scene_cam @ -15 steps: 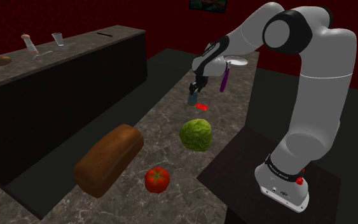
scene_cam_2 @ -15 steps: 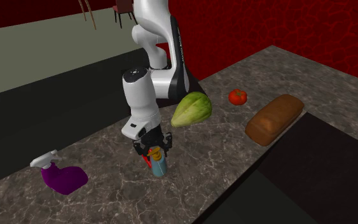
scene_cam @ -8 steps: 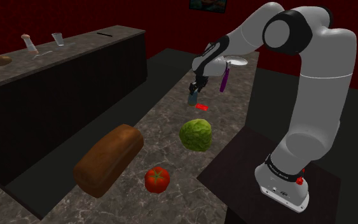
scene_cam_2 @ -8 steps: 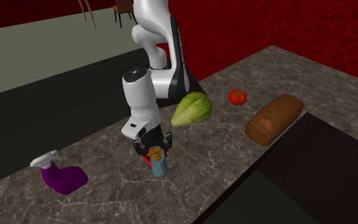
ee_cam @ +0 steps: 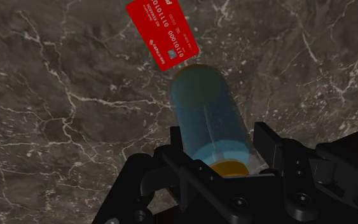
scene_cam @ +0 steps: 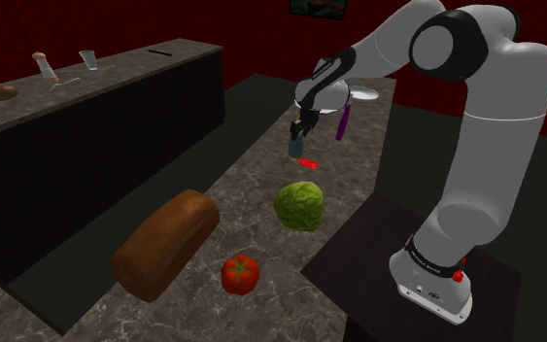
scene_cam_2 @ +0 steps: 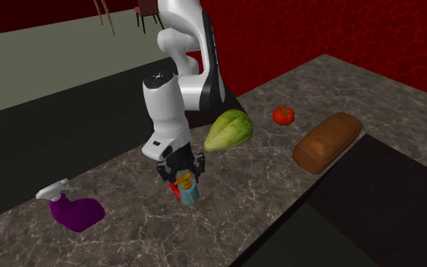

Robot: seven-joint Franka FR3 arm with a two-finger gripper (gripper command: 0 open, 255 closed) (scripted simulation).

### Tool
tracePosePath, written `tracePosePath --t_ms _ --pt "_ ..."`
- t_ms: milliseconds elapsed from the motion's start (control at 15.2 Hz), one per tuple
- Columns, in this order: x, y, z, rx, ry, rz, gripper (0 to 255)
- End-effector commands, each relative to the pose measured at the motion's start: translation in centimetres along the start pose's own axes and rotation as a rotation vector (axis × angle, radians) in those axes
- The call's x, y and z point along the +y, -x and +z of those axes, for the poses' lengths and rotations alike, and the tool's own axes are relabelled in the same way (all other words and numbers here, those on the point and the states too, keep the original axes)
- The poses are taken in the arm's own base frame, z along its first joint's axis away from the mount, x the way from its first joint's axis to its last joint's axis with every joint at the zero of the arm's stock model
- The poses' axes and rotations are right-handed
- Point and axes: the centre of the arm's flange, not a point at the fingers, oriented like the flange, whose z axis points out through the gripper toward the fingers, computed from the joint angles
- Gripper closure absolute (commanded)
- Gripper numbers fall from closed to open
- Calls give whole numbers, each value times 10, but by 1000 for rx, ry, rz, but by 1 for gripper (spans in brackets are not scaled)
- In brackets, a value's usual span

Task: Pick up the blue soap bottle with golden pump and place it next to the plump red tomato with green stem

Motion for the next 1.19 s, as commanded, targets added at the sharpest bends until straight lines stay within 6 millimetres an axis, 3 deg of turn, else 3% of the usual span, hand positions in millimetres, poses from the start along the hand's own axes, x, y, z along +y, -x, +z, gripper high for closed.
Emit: tracePosePath --t_ms 0,1122 --pt "-2 -3 -12 0 0 0 255" --pt "-7 -24 -99 0 0 0 255"
